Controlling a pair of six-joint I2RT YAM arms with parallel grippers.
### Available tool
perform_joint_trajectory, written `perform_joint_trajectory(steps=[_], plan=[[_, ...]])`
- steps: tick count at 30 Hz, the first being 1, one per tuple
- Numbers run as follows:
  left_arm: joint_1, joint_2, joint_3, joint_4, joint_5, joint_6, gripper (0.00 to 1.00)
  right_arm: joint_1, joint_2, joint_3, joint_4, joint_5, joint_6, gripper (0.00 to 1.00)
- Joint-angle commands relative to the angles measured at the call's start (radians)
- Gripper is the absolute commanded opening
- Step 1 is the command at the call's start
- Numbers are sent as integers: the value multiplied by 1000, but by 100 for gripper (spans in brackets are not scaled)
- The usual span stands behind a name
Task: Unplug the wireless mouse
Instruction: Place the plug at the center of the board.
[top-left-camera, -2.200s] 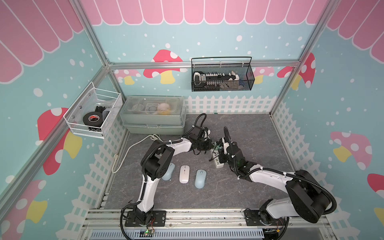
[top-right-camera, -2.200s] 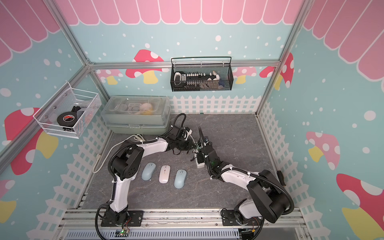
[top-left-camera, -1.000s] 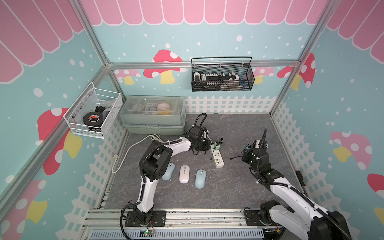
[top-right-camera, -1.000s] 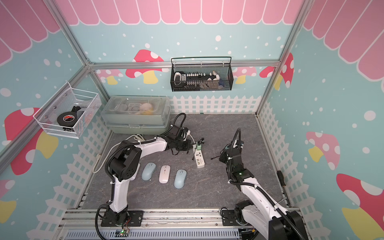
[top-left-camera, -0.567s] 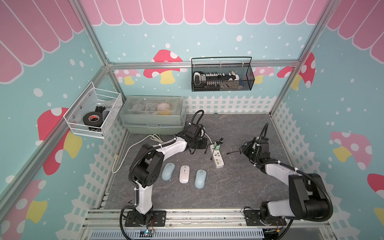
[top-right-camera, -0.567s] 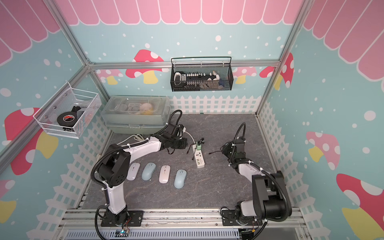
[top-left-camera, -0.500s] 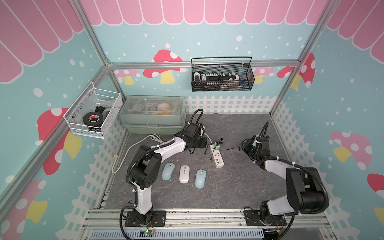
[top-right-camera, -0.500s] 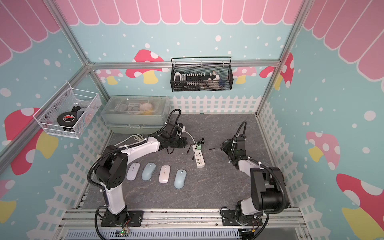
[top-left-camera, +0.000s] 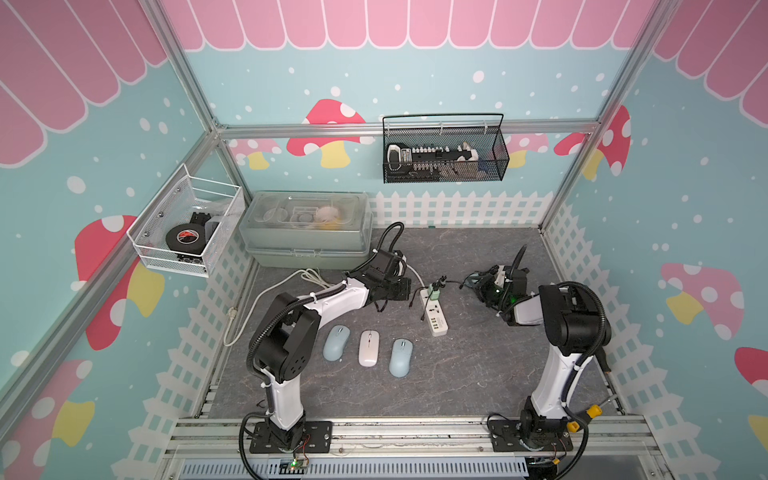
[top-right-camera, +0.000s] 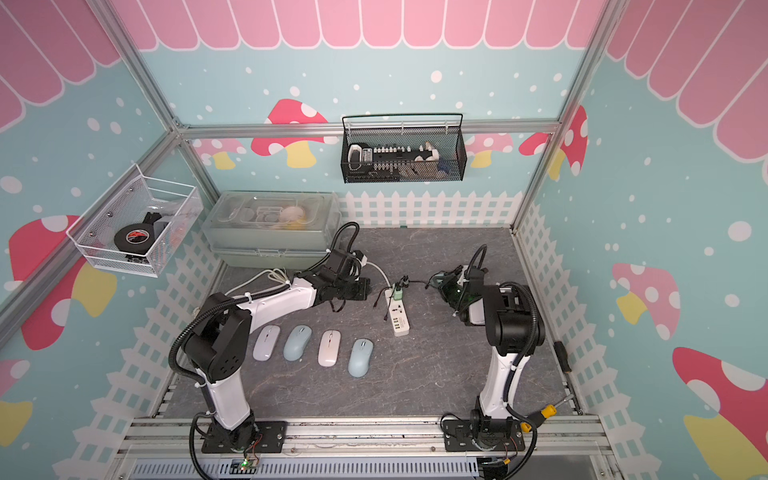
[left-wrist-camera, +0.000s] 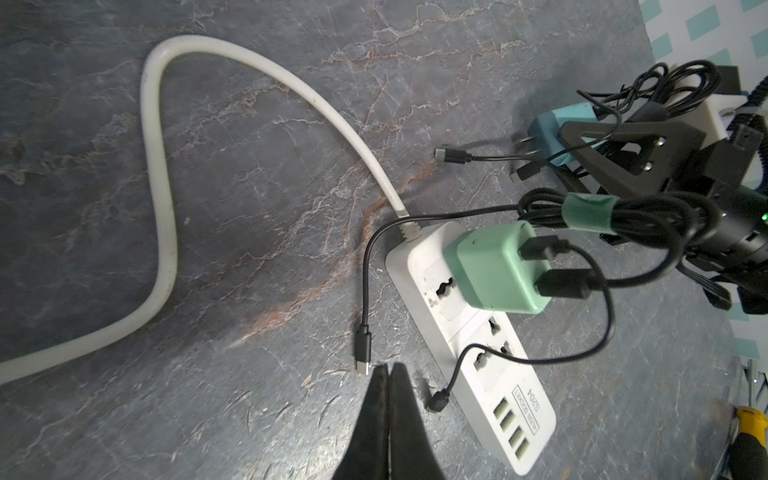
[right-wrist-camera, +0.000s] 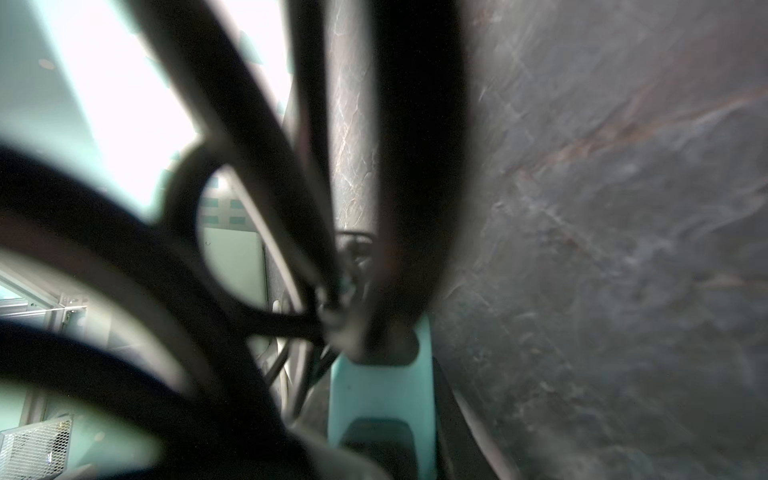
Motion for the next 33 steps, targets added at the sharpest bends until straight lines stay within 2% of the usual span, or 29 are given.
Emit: perform_joint_trajectory(steps=[1,10,18,33], plan=[[-1,-31,-10,3,-19,5,0,-6,-32,14,-10,-5,-51,11],[1,-16,-6,3,-14,-3,0,-10,-45,33,-157,22,-107,27],[2,-5,-10,2,-12,-6,0,-12,-101,17,-242,64,-140,48],[8,11,-13,2,-10,-4,0,-13,-367,-74,-498,229,-276,50]])
